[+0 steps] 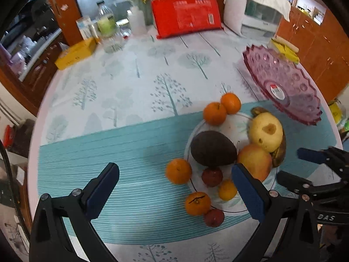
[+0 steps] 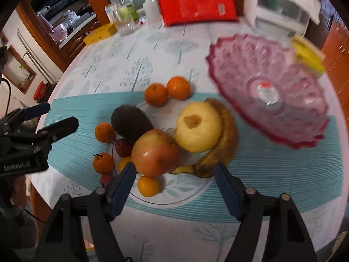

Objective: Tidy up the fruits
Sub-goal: 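Move the left tool toward the avocado while the right tool approaches the red apple, then close the left tool on the avocado while the right tool grasps the red apple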

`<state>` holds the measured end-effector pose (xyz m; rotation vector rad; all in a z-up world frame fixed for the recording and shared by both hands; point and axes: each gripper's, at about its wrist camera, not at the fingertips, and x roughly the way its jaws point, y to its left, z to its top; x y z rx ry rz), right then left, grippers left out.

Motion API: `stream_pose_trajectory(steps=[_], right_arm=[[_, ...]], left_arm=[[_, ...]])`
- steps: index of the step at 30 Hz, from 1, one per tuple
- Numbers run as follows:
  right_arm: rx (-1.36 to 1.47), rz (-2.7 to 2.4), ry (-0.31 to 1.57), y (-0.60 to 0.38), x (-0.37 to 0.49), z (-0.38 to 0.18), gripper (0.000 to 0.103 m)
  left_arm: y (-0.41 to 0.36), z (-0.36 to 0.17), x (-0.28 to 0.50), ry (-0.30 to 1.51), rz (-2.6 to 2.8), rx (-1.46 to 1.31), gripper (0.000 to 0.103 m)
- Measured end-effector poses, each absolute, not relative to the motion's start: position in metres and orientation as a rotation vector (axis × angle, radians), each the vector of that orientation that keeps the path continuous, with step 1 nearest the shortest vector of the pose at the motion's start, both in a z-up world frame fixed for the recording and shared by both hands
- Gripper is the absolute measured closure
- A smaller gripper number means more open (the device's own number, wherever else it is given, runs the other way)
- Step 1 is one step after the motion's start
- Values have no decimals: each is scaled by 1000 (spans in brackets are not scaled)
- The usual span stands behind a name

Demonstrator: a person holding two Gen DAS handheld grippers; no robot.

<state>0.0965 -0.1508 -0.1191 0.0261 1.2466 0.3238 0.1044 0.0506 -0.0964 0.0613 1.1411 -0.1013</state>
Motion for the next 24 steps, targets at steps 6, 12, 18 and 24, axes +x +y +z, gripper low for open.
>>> stream_pose_trajectory(steps=[6,12,18,24], right_arm=[[148,379,1327,-148,109,-144,29],[195,390,1361,-145,118,-160,29],[219,417,1381,-135,126,-169,29],[213,414,1369,-135,128,-173,30]], left_arm=[[50,-114,117,1180,-140,23,1],[54,-118,126,1197,-151,6,2],[54,-127,135,1227,-152,-14,2],[48,-136,142,1252,-177,-9,2]])
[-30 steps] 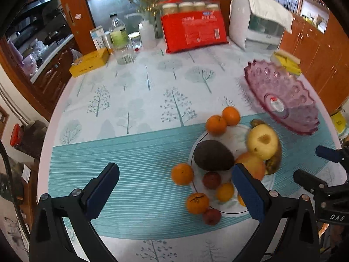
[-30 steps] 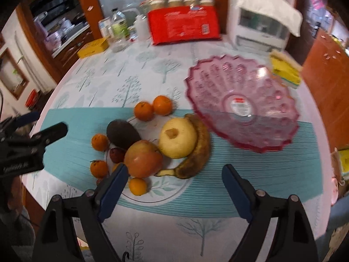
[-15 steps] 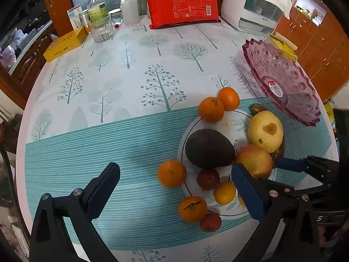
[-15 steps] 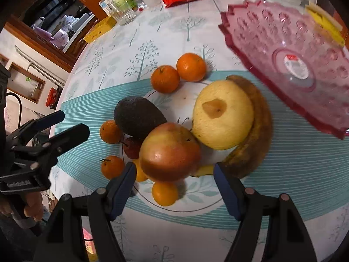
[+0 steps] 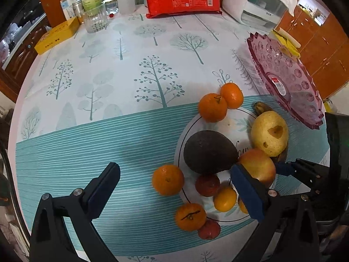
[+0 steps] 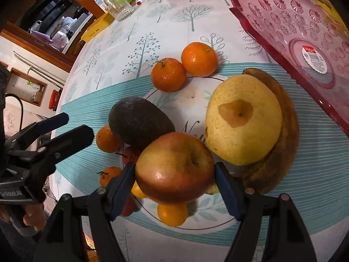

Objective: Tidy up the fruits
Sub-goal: 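Close the left tool on the avocado while the right tool grasps the red apple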

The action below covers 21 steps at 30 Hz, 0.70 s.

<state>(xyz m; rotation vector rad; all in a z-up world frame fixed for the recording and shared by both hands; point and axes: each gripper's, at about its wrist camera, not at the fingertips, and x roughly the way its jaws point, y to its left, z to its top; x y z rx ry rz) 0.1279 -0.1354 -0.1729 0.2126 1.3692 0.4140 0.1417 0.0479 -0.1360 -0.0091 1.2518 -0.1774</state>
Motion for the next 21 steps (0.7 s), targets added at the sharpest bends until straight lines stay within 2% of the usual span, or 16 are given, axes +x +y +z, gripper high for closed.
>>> stream_pose_trajectory(steps=[8,16,19,21], right_arm=[[174,437,1358,-141,117,-163,30],[172,411,1320,-156,104,-146,30],[170,410,1307,-158,102,-142,30],[168,407,1297,-159,101,-139,30]], left_arm=[[33,-155,158,1293,-264,50,2],[21,-179,179,1359,-403,44,9],[20,-188,185,1386,-466,2,13],[20,-194,188,1407,-500,-37,21]])
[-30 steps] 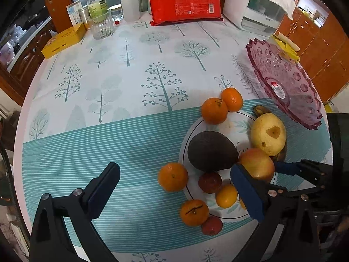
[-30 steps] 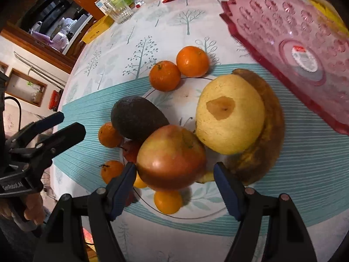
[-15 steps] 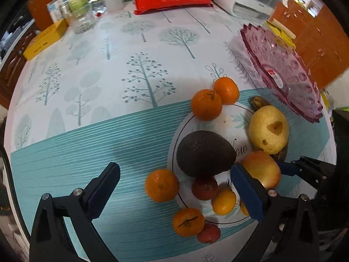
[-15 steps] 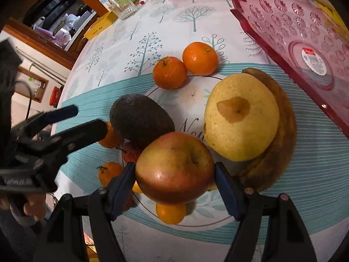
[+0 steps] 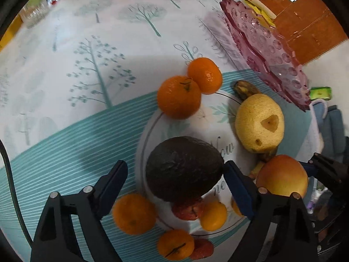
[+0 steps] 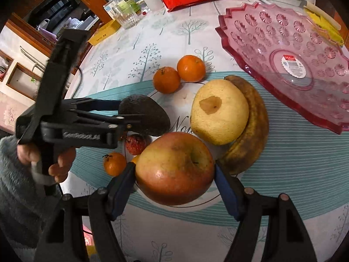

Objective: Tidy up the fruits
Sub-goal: 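Close the left tool on the avocado while the right tool grasps the red apple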

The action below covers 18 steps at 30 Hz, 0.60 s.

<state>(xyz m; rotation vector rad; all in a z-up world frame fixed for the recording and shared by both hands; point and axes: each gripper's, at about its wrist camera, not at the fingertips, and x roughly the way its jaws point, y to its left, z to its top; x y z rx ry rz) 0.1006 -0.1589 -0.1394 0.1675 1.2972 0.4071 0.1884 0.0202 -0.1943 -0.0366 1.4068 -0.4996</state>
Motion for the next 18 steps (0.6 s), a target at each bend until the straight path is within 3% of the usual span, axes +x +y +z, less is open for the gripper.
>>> stream_pose_trajectory(steps=[3,18], right_arm=[[168,399,1292,-161,100,-139,30],[170,377,1236,-168,93,-125,30]], left_arm=[[18,-198,189,1414,-551,-89,34],[14,-160,164,1275,-377,-84,37]])
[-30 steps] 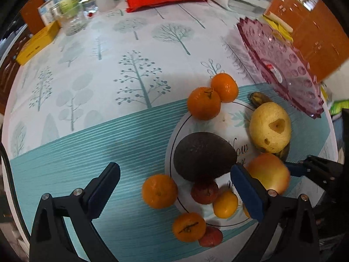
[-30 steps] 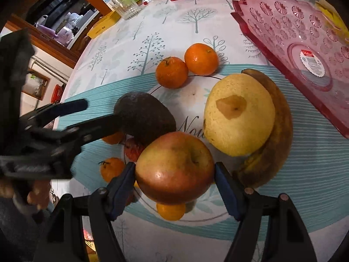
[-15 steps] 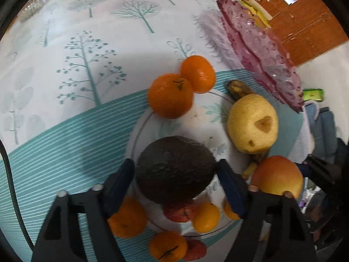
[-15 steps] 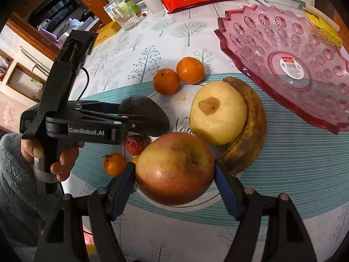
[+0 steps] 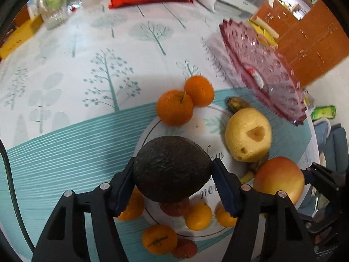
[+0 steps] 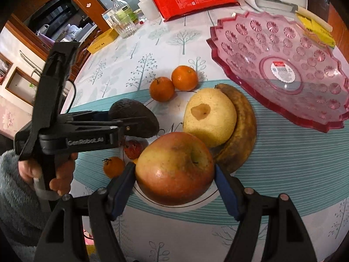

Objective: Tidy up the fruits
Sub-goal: 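Close the left tool on the avocado while the right tool grasps the red apple, then carry avocado and apple into the pink glass bowl and open both tools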

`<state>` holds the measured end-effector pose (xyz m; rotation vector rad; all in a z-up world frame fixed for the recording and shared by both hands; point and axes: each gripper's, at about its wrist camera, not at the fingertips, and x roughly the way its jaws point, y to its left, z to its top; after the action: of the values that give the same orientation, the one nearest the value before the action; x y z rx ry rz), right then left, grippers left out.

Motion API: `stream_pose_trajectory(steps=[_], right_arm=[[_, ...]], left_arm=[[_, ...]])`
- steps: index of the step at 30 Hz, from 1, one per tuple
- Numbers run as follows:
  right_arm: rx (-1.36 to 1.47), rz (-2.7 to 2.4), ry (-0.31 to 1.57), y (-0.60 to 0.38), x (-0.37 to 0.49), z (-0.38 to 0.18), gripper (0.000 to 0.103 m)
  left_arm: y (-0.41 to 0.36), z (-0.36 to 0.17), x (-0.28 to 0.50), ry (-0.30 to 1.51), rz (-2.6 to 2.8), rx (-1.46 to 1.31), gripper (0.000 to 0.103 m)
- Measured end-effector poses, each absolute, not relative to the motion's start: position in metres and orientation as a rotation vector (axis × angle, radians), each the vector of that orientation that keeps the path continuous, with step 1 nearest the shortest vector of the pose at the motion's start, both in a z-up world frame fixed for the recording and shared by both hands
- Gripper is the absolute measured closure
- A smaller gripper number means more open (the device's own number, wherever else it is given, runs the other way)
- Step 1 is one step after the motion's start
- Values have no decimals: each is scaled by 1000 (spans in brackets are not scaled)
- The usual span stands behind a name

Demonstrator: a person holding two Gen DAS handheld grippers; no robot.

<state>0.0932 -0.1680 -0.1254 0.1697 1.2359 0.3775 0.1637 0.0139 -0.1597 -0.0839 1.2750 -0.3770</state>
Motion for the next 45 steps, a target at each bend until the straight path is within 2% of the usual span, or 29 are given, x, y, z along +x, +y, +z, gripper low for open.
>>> stream_pose_trajectory(steps=[11,18,24,29,39,45], right_arm=[[149,317,1041,-194,95,-63,30],[86,110,967,-241,116,-36,30],[70,-94,956,-296,146,-39,30],[66,-214,985,-331,181,-67,30],[38,-191,1117,-326,209,-137,30],[-60,-173,1096,-313,215,-144,30]], left_arm=[[2,-39,154,1016,-386,-37,37],[-47,1,172,918,-446,-5,37],[-104,-14,196,912,-448,69,37],[-150,-56,229,979,-415,132,37],[-203,-131,252,1090,-365,350,37],[-207,-155,265,1144,-347,402,37]])
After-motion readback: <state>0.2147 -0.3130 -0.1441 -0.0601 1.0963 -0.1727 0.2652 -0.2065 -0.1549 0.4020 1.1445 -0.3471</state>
